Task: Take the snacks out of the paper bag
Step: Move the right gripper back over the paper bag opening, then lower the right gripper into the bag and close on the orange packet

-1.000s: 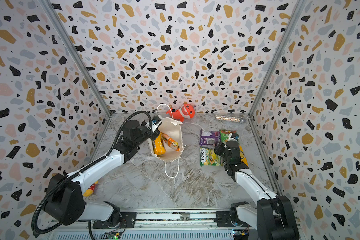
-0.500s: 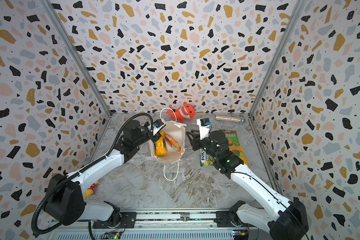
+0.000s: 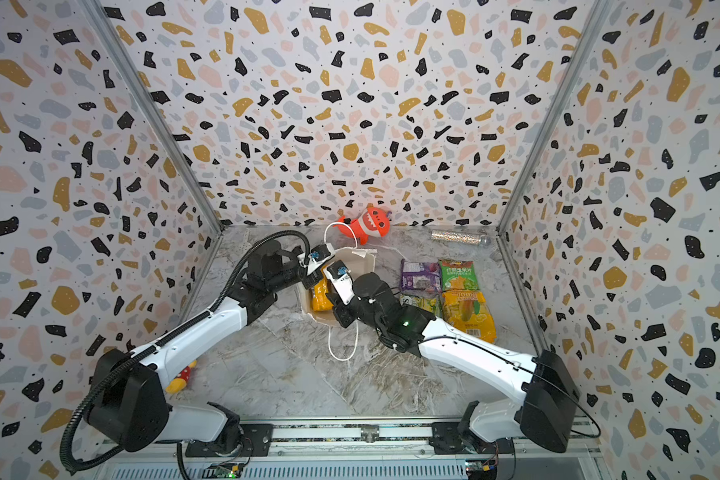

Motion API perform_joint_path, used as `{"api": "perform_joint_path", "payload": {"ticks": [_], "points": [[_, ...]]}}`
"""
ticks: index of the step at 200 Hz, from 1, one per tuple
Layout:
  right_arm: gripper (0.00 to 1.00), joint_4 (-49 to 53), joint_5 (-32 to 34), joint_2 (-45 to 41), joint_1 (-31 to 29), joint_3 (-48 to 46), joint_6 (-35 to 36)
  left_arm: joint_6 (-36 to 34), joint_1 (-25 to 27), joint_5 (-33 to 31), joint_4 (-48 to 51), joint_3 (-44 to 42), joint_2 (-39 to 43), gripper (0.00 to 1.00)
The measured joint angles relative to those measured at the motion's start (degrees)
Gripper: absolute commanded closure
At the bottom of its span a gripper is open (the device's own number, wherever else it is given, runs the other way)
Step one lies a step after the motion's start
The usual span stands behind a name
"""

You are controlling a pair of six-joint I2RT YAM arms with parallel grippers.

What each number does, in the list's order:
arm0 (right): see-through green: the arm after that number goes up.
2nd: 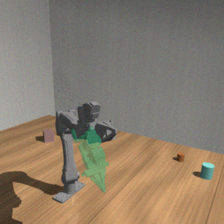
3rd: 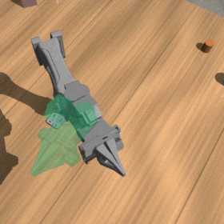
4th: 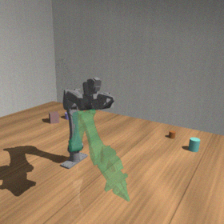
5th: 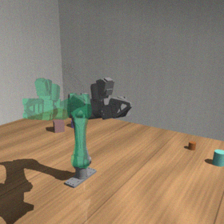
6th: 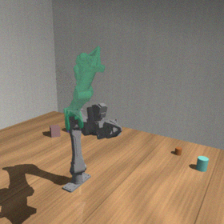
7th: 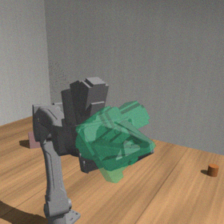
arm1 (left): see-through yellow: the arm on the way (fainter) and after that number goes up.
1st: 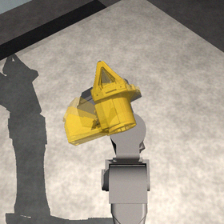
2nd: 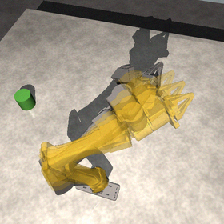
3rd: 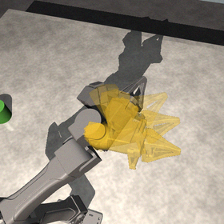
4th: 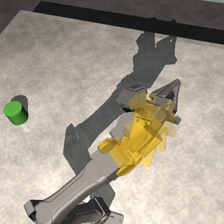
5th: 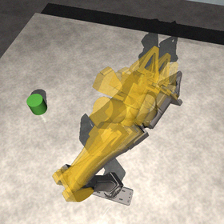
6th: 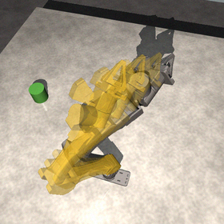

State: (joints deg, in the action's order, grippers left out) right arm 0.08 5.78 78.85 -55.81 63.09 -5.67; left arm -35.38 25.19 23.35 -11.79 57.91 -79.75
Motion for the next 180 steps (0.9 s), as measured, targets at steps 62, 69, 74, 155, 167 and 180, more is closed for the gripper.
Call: {"api": "perform_joint_path", "payload": {"ticks": [62, 69, 74, 155, 167, 180], "points": [[0.58, 6.7, 6.4, 10.0, 2.5, 6.3, 2.4, 0.0, 0.0, 0.2, 0.2, 0.0, 0.3, 1.00], [0.56, 7.1, 6.9, 10.7, 2.8, 6.5, 2.6, 0.0, 0.0, 0.2, 0.2, 0.0, 0.4, 1.00], [0.54, 7.4, 7.1, 11.2, 3.0, 6.7, 2.6, 0.0, -0.1, 0.2, 0.2, 0.0, 0.4, 1.00], [0.41, 11.2, 11.9, 19.6, 4.4, 11.3, 1.9, 0.0, -0.3, 0.3, -0.2, -0.7, 1.3, 1.00], [0.40, 11.5, 12.5, 20.7, 4.6, 11.8, 1.4, 0.0, -0.3, 0.4, -0.2, -0.7, 1.3, 1.00], [0.40, 11.5, 12.8, 21.4, 4.9, 11.9, 1.4, 0.0, -0.3, 0.8, -0.2, -0.7, 1.3, 1.00]]}}
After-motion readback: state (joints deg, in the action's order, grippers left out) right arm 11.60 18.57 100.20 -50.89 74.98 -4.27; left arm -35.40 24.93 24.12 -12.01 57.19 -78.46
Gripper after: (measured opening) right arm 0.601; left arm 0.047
